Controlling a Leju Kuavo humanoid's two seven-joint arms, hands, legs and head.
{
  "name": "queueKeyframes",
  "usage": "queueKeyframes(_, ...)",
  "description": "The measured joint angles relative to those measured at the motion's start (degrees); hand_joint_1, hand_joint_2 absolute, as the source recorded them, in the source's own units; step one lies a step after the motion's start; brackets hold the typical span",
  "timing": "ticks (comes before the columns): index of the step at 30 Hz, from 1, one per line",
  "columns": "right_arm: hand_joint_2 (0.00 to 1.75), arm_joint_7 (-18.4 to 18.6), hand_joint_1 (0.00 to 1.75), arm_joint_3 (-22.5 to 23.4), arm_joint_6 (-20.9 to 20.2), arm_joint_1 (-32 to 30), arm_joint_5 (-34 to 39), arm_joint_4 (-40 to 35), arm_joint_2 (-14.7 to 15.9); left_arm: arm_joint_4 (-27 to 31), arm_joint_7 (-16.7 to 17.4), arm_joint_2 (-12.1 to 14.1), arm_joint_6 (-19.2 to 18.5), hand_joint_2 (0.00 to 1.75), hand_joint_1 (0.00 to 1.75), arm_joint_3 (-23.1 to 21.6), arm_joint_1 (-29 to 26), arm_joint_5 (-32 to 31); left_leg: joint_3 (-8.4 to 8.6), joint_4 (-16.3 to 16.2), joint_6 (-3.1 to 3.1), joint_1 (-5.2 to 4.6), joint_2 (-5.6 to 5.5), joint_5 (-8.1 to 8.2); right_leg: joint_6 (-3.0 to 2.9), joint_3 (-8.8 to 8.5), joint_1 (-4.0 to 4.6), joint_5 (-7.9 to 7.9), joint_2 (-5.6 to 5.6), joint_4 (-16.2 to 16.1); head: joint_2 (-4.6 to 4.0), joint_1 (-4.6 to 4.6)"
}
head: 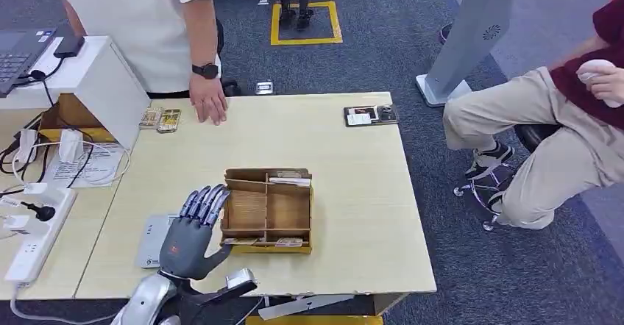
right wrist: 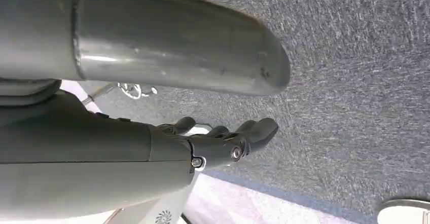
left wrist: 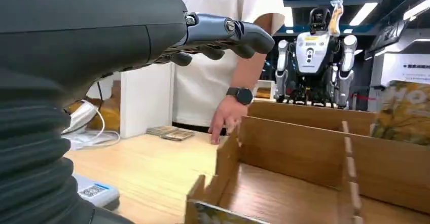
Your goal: Pass the card to the sensor for recognition and then transmit it.
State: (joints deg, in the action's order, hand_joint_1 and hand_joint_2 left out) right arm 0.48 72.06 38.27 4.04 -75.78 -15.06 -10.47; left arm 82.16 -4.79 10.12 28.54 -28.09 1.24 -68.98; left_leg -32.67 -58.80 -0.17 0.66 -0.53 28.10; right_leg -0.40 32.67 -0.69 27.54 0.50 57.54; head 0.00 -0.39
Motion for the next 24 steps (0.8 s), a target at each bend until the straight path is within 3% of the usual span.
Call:
queueKeyframes(16,0.00,0.00,0.00,0.00,-0.04,-0.12,-0.18,0.00,0.00,0.02,-0.15,1.51,-0.37,1.75,0.00,-0.24,0.03,-0.35,0.00,0.00,0.00,0.00,0.00,0.00,0.00,0.00,0.00,0.00,0.00,0.00,0.00,0.00)
queueKeyframes(24,0.00,-0.11,0.00,0.00,-0.02,-0.10,-0.42,0.00,0.02,0.53,-4.09,3.28,-3.65,1.75,0.00,-1.33,-0.03,3.96,0.00,0.00,0.00,0.01,0.00,0.00,0.00,-0.01,0.00,0.00,0.00,0.00,0.00,0.00)
